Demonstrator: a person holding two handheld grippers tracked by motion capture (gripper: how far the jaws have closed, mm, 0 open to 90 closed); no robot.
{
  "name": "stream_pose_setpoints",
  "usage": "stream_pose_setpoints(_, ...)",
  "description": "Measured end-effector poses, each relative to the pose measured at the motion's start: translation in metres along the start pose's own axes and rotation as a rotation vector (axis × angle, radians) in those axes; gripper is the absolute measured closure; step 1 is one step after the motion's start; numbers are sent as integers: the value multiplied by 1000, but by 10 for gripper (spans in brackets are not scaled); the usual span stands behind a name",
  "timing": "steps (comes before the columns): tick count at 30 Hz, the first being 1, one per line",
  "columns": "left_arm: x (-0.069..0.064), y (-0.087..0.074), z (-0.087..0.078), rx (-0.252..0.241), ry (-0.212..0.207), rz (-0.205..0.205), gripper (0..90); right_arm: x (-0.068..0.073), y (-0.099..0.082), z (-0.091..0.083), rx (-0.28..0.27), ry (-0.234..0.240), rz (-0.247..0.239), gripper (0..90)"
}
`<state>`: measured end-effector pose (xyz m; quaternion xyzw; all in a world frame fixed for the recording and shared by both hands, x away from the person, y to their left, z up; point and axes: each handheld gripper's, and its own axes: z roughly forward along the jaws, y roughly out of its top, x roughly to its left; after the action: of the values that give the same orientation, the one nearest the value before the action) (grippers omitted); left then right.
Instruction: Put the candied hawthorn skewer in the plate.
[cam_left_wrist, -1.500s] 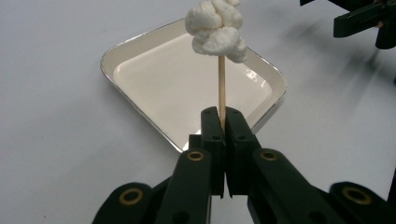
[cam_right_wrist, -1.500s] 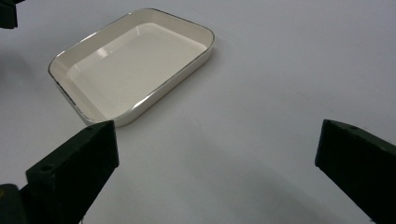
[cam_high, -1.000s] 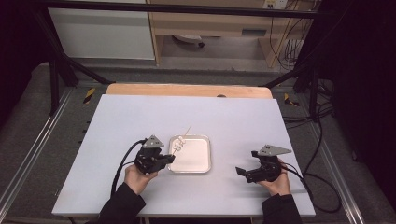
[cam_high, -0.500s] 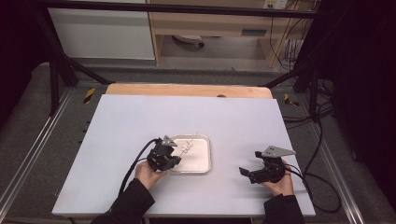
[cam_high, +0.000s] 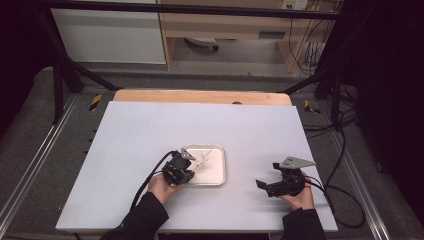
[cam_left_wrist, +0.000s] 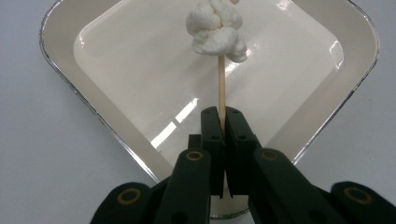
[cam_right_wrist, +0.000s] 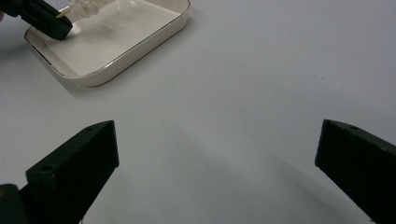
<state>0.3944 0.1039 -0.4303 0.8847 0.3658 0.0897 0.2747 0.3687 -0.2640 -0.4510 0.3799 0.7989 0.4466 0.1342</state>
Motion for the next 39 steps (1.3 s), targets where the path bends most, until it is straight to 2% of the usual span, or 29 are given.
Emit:
stream_pose_setpoints(5,0,0,0,-1,0,0,865,0,0,1,0,2,1,2)
stream_pose_setpoints(8,1,0,-2,-10,3,-3,812,0,0,1,0,1,5,2)
stream_pose_setpoints(12,4,-1,-9,-41,4,-9,693,0,0,1,3,1,3,2)
stream_pose_setpoints(17,9,-5,-21,-99,-28,-14,508,0,0,1,3,-2,1,2)
stream_pose_setpoints(21,14,-9,-31,-123,-15,-5,383,0,0,1,4,-4,5,2)
stream_pose_setpoints(23,17,-12,-35,-139,-19,-18,335,0,0,1,6,-2,6,2)
stream_pose_setpoints(26,19,-18,-41,-156,13,-11,268,0,0,1,11,-2,5,2)
stream_pose_setpoints(32,30,-36,-52,-189,13,-22,173,0,0,1,14,-2,10,2)
stream_pose_setpoints(35,36,-48,-57,-202,18,-21,147,0,0,1,18,-3,8,2)
stream_pose_setpoints(39,44,-67,-63,-216,29,-40,124,0,-1,1,18,-4,8,2)
